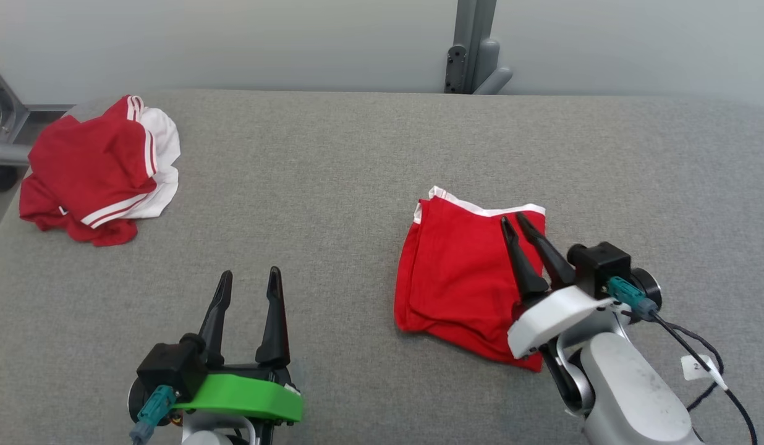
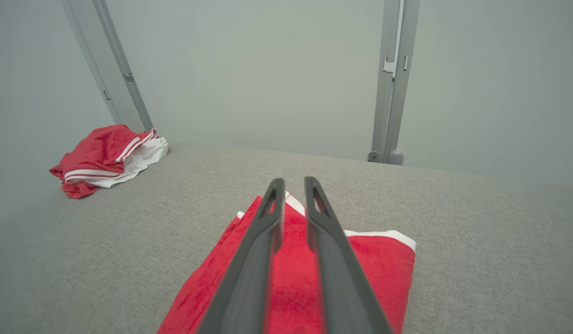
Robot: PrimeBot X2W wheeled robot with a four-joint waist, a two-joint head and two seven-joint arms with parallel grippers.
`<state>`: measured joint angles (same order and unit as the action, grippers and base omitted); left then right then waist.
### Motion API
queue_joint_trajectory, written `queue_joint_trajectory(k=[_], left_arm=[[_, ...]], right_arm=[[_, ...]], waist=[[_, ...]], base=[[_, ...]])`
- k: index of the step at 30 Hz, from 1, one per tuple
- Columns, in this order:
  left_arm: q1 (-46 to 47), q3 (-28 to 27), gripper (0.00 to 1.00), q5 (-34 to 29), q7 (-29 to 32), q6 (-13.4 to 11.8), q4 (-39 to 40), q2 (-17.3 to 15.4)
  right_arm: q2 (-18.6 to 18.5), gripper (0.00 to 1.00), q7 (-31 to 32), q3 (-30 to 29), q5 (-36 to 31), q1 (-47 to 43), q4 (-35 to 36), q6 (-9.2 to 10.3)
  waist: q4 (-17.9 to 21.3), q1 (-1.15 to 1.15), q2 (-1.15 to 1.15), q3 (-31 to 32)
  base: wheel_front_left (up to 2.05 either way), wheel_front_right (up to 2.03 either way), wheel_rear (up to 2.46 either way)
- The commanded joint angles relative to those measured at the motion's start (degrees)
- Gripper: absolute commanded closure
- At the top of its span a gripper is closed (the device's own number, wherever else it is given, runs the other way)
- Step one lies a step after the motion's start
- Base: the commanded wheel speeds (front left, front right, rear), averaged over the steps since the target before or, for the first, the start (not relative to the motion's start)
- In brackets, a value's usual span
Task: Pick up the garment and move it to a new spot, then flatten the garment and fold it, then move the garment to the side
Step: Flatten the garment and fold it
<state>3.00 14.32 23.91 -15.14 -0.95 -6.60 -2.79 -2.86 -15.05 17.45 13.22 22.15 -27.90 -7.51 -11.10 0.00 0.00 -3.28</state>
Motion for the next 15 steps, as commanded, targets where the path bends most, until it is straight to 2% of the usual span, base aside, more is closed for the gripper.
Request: queue_joint_trajectory(k=[1,9,15], left_arm=[[1.03,0.10,0.00,-1.37,0.02,0.20,-0.48,-0.20],[1.06,-0.12,0.00,-1.56,0.02,-0.28,-2.07,-0.20],[0.07,-0.79,0.00,-2.52,0.02,-0.03,-3.36,-0.20]], right_arm=[[-0.14,0.00,-0.19,-2.91,-1.50,-3.22,2.37,0.04],[-0.09,0.00,-0.19,-12.93,-5.20,-12.56,11.73,0.03],[-0.06,0.00,-0.20,-16.30,-5.06,-18.41,17.96,0.03]], waist=[[1.62,0.00,0.00,1.34],[4.75,0.00,0.00,2.42],[6.69,0.00,0.00,2.75]], base=[[0.00,0.00,0.00],[0.00,0.00,0.00],[0.00,0.00,0.00]])
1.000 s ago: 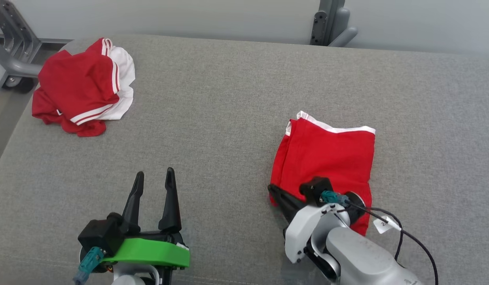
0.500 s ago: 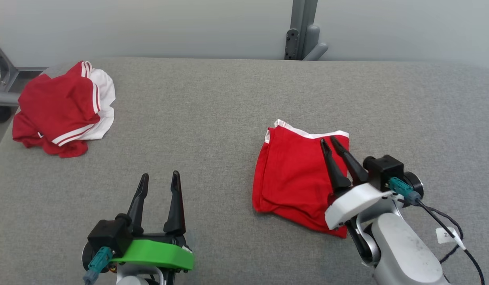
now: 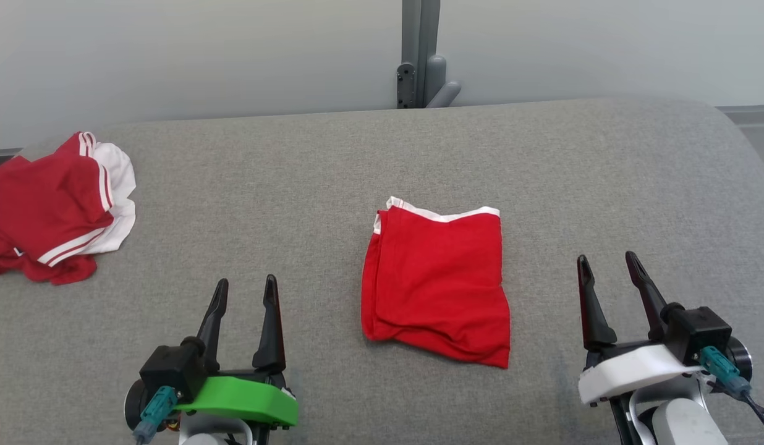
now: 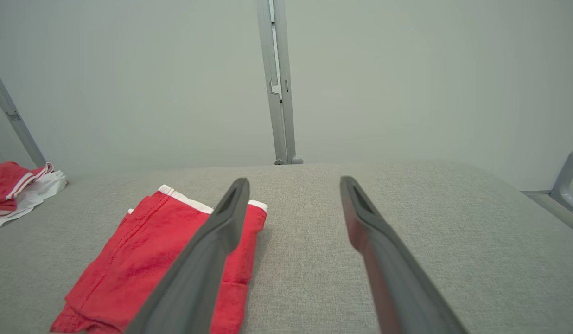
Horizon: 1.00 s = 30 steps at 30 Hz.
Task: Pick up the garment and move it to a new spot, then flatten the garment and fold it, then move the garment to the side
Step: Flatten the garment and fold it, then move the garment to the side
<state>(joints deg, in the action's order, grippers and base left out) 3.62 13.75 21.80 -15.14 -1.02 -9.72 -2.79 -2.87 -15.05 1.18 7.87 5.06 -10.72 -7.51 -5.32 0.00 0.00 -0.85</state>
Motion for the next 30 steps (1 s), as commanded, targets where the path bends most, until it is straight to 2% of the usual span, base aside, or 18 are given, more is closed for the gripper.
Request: queue_joint_trajectory(k=[1,11,30], left_arm=[[-0.78,-0.36,0.00,-0.48,0.02,0.06,-0.41,-0.20],[-4.36,-2.42,0.00,-1.34,0.02,-0.50,-1.69,-0.20],[-5.66,-2.18,0.00,-1.72,0.02,-0.28,-1.60,-0.20]], right_arm=[[-0.04,0.00,-0.19,-0.05,0.66,-2.13,1.47,0.03],[-0.07,0.00,0.60,2.02,3.76,-6.65,6.32,0.03],[-0.08,0.00,2.19,2.11,4.59,-7.54,6.11,0.03]], waist=[[1.19,0.00,0.00,0.43],[2.61,0.00,0.00,1.23],[1.56,0.00,0.00,2.16]], base=[[0.00,0.00,0.00],[0.00,0.00,0.00],[0.00,0.00,0.00]])
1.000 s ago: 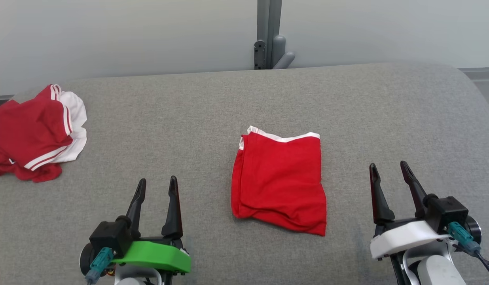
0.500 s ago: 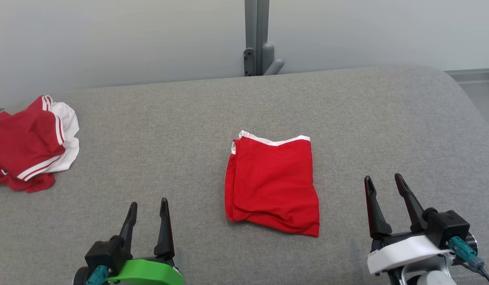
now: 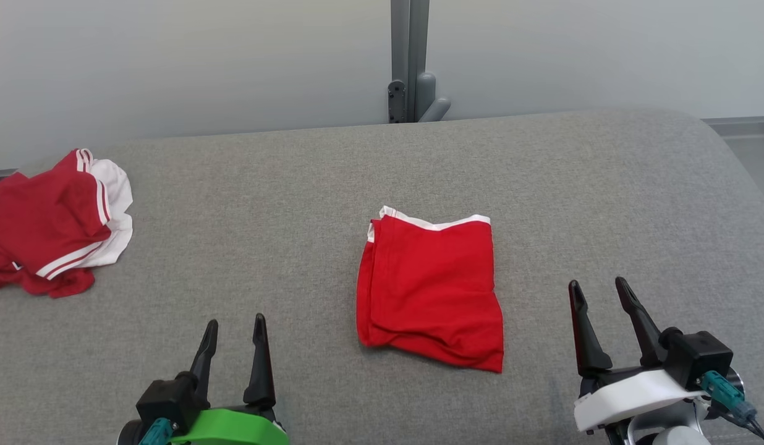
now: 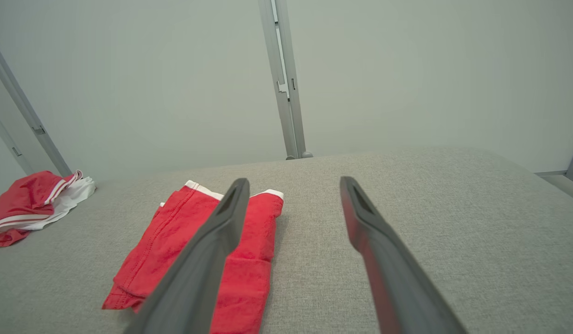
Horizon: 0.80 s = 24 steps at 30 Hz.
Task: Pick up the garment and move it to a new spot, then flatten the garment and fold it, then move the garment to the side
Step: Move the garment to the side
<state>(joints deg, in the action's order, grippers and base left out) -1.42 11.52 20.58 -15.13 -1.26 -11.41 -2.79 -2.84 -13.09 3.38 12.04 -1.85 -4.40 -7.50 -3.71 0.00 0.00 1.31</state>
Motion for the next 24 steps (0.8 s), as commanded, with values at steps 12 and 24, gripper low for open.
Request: queue_joint_trajectory(k=[12,24], left_arm=[[1.51,1.37,0.00,-0.49,0.02,-0.03,0.22,-0.20],[4.33,1.51,0.00,-0.44,0.01,0.13,0.53,-0.19]], right_arm=[[-3.43,0.00,9.48,-0.24,0.54,8.73,-10.38,0.02],[-8.56,0.00,19.85,8.46,15.84,21.77,-27.45,0.02]], waist=[[-3.04,0.00,0.00,-2.44],[-9.70,0.00,0.00,-6.85]], base=[[0.00,0.00,0.00],[0.00,0.00,0.00]])
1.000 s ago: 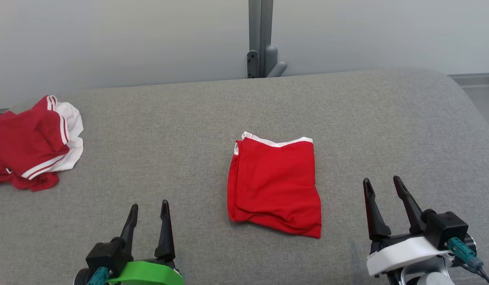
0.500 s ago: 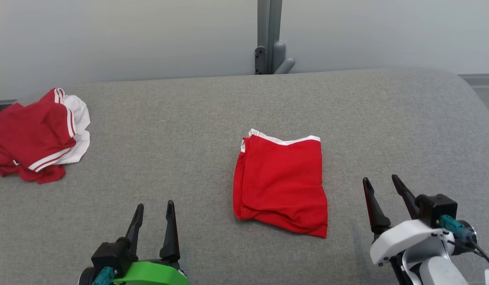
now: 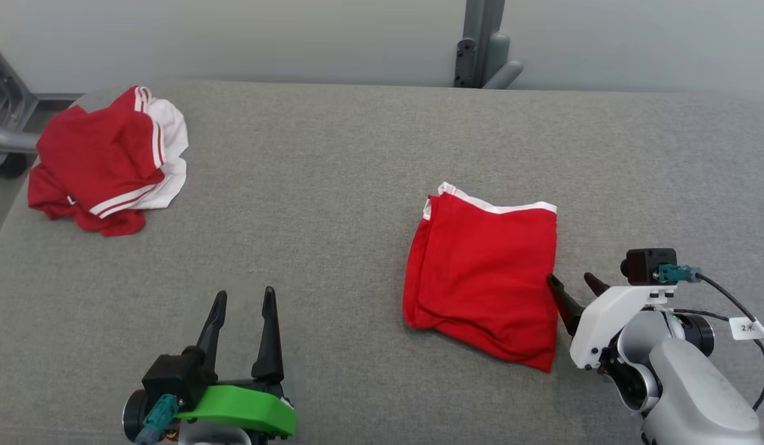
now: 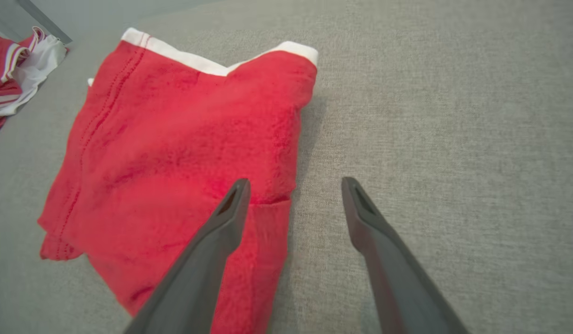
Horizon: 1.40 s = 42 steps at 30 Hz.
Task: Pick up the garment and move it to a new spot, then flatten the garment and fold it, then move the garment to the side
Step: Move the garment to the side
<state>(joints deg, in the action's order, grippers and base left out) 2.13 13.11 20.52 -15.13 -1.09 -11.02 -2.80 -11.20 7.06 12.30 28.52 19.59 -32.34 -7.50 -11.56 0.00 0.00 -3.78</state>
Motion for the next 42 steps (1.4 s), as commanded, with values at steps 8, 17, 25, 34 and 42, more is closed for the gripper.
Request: queue_joint_trajectory(k=[8,17,25,34,42], left_arm=[[1.64,-0.27,0.00,-0.02,0.01,0.03,0.55,-0.18],[2.34,0.08,0.00,0.28,0.01,-0.41,1.00,-0.18],[2.75,0.33,0.00,-0.48,0.01,-0.10,1.41,-0.18],[4.24,2.11,0.00,-1.51,0.01,0.54,2.19,-0.19],[6.01,2.51,0.00,-3.24,0.01,1.42,2.13,-0.20]], right_arm=[[-3.28,0.00,2.60,5.27,7.90,6.00,-6.28,0.02],[-5.16,0.82,4.03,10.79,15.94,9.88,-9.60,0.02],[-8.91,1.00,0.10,15.39,17.87,12.92,-8.64,0.05],[-13.39,1.00,0.73,19.57,18.12,16.42,-7.81,0.05],[-13.48,1.00,0.15,21.40,18.02,20.53,-7.50,0.05]], waist=[[-4.27,0.00,0.00,-4.40],[-4.51,0.00,0.00,-5.68],[-1.20,0.00,0.00,-6.15],[7.92,0.00,0.00,-8.01],[18.56,0.00,0.00,-11.32]], base=[[0.00,0.00,0.00],[0.00,0.00,0.00],[0.00,0.00,0.00],[0.00,0.00,0.00],[0.00,0.00,0.00]])
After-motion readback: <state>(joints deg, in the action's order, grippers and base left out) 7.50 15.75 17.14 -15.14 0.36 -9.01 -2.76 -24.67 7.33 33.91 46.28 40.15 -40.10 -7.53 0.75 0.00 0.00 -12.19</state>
